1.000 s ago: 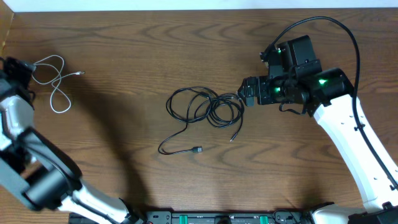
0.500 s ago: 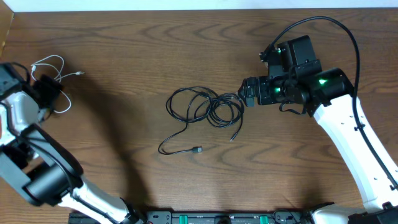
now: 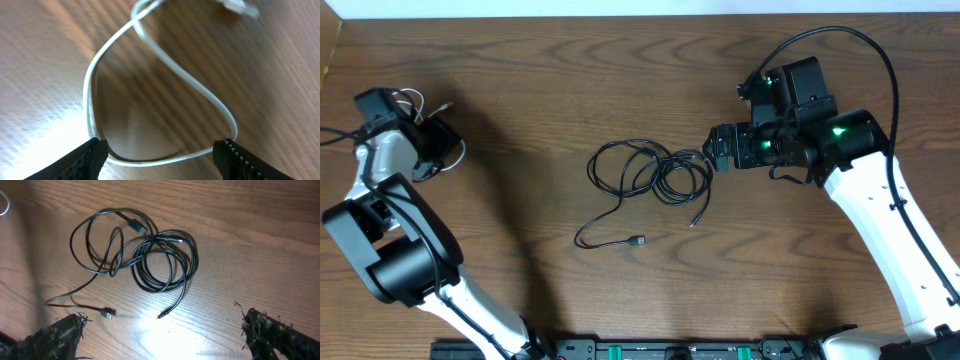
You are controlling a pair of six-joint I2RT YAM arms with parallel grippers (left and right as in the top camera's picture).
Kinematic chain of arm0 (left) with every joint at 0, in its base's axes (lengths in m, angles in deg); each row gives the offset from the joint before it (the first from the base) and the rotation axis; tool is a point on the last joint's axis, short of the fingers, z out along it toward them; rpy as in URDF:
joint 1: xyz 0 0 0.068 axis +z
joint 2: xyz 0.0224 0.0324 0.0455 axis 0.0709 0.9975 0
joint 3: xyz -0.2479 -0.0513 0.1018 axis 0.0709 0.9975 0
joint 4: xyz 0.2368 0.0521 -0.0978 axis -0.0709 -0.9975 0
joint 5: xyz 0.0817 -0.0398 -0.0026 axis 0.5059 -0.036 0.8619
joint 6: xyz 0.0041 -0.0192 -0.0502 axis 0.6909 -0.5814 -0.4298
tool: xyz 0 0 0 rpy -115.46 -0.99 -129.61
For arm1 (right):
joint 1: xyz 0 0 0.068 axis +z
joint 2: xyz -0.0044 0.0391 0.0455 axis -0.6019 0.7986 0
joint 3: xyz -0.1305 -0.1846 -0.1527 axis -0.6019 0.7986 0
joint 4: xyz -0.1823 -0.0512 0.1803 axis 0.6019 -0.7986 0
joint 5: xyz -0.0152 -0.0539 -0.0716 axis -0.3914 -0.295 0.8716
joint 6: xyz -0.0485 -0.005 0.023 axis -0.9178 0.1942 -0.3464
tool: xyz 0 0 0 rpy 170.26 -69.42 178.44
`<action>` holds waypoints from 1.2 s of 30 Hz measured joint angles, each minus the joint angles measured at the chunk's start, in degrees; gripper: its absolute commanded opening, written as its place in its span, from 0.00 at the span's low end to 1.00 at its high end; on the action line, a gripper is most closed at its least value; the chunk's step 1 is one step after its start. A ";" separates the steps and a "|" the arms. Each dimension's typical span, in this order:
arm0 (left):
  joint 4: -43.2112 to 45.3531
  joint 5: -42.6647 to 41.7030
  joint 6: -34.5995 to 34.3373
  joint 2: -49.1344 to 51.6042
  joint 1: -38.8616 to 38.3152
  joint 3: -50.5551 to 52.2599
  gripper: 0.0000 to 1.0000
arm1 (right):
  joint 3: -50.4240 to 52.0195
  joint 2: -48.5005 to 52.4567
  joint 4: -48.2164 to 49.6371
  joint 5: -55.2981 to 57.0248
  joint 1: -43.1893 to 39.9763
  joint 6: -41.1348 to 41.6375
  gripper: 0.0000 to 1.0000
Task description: Untangle cables
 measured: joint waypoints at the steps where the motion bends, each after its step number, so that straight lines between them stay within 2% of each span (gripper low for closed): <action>1: 0.26 -0.13 -0.59 0.00 -0.52 0.00 0.73 | 0.00 0.00 -0.02 -0.02 0.00 0.00 0.99; 13: 11.04 -6.27 -5.66 0.00 -6.69 0.00 0.74 | 0.00 0.00 -0.81 -0.02 0.00 0.00 0.99; 14: 11.61 -6.38 -5.62 0.00 -7.30 0.00 0.79 | 0.00 0.00 -0.81 0.00 0.00 0.00 0.99; 22: 11.30 -3.43 -2.32 -0.46 -8.90 0.00 0.79 | 0.00 0.00 -1.68 0.00 0.00 0.00 0.99; 27: 18.64 -7.04 -1.70 -0.92 -8.83 0.02 0.80 | 0.00 0.00 -1.20 0.00 0.00 0.00 0.99; 30: 25.22 -11.91 -3.08 -1.03 -9.40 -0.04 0.96 | 0.00 0.00 -1.68 0.02 0.00 0.00 0.99; 36: 25.94 -14.95 -6.08 -1.20 -11.15 -0.15 0.99 | 0.00 0.02 -2.80 0.00 0.00 0.00 0.99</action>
